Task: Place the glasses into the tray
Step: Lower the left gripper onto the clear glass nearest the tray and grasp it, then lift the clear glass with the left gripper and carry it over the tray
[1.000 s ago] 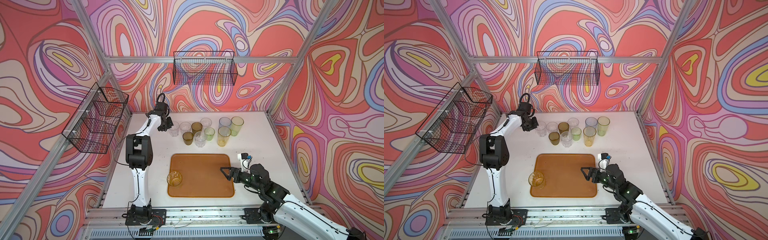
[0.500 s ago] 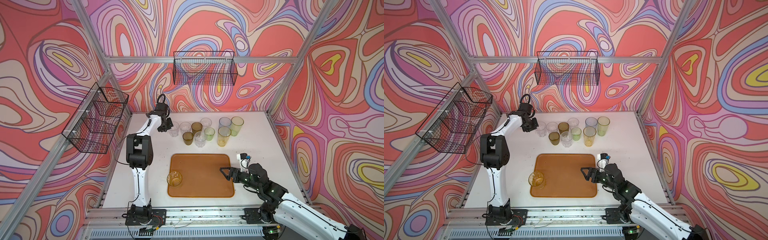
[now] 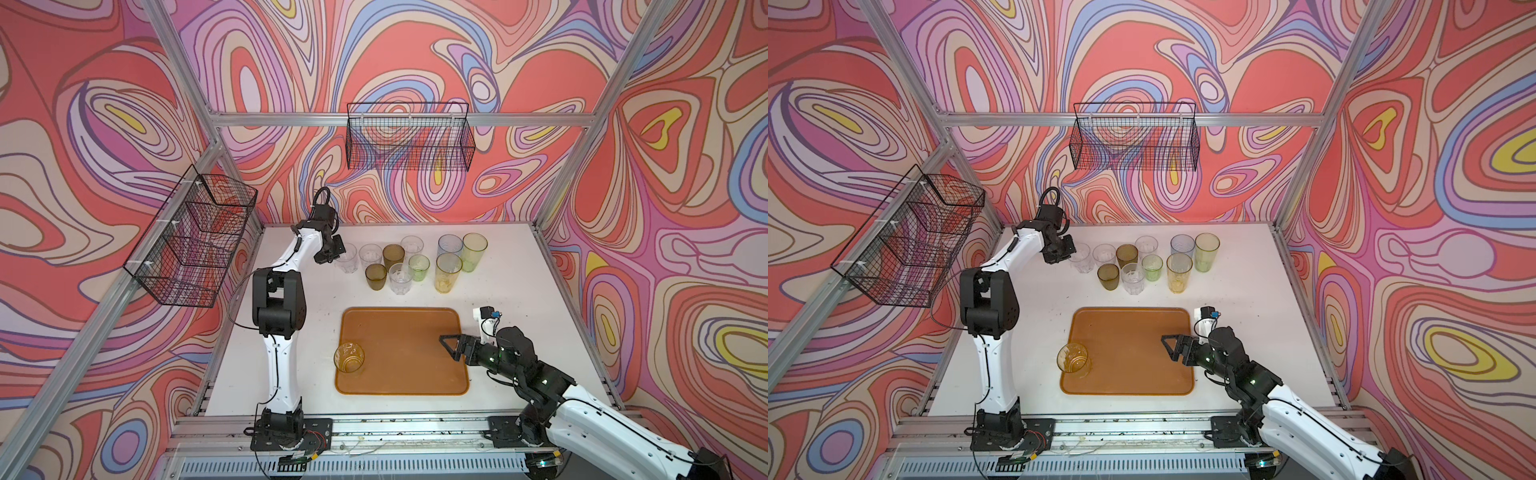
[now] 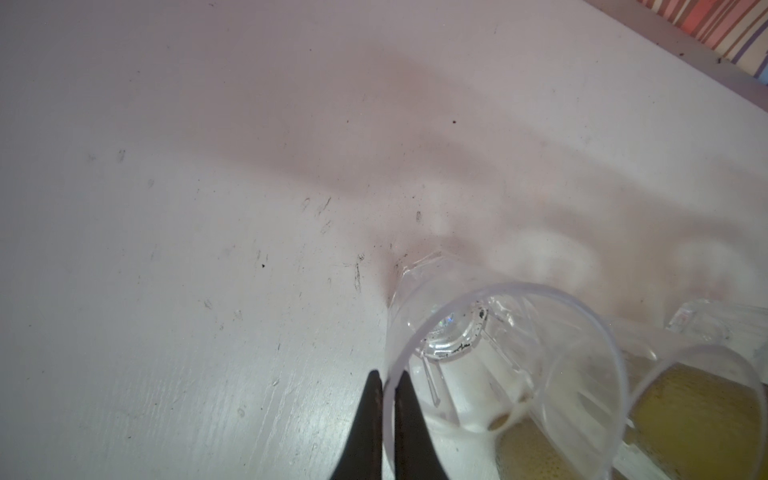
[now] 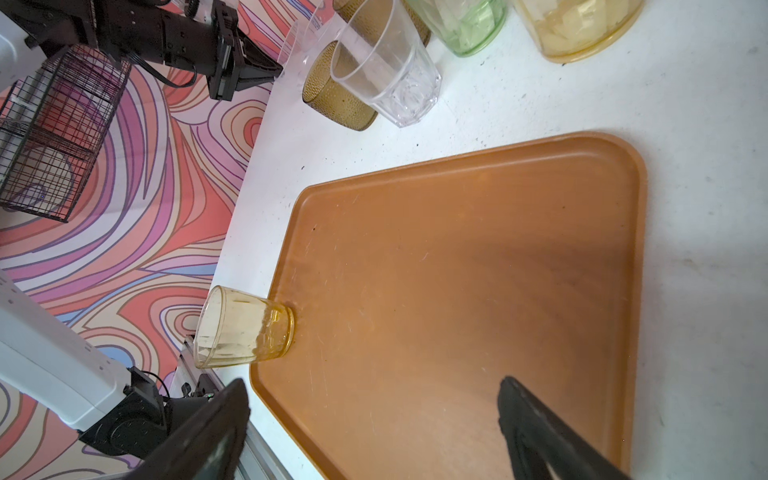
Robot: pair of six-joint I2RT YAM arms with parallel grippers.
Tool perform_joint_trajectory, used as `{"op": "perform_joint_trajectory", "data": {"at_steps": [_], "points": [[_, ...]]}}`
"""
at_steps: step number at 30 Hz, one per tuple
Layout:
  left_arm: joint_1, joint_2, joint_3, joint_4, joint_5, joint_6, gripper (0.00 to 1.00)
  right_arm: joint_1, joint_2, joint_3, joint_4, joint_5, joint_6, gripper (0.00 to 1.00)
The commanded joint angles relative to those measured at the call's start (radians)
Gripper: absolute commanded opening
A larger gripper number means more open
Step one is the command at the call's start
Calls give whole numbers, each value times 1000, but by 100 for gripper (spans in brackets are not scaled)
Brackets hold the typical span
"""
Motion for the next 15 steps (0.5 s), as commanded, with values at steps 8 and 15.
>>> {"op": "perform_joint_trajectory", "data": {"at_steps": [8,15], "points": [[7,17,21,-55,-17,27,0,-2,13,32,20,8,-16,95],[10,-65,-48,-30,-29,22,0,-3,14,34,13,13,8,95]]}}
